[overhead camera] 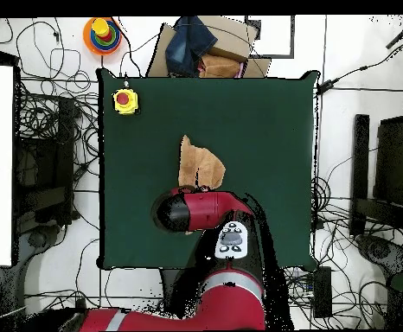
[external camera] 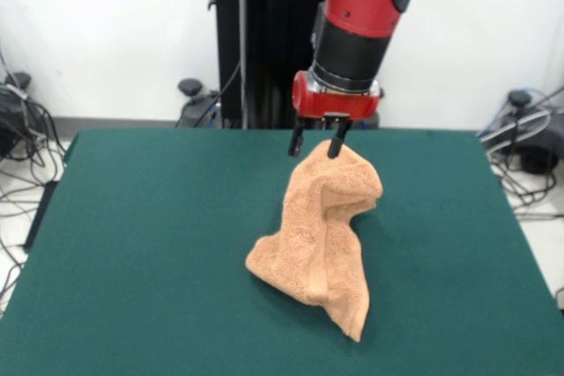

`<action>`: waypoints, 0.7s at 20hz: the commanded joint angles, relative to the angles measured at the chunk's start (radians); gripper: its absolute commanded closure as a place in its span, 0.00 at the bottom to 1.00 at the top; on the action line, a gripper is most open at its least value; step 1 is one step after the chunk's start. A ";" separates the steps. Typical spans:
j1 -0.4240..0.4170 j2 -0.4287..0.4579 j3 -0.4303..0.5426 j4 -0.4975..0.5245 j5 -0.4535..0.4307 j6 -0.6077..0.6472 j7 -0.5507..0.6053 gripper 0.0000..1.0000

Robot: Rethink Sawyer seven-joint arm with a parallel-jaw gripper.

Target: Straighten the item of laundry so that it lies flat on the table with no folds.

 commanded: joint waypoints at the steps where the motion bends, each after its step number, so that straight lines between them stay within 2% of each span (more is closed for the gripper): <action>1: 0.006 0.033 0.098 0.023 0.033 0.047 0.143 0.00; 5: 0.008 0.069 0.099 0.010 0.032 -0.028 0.168 0.00; 9: 0.054 0.065 0.054 0.014 0.042 -0.043 0.209 0.00; 14: 0.081 0.117 0.040 -0.024 0.051 -0.086 0.228 0.00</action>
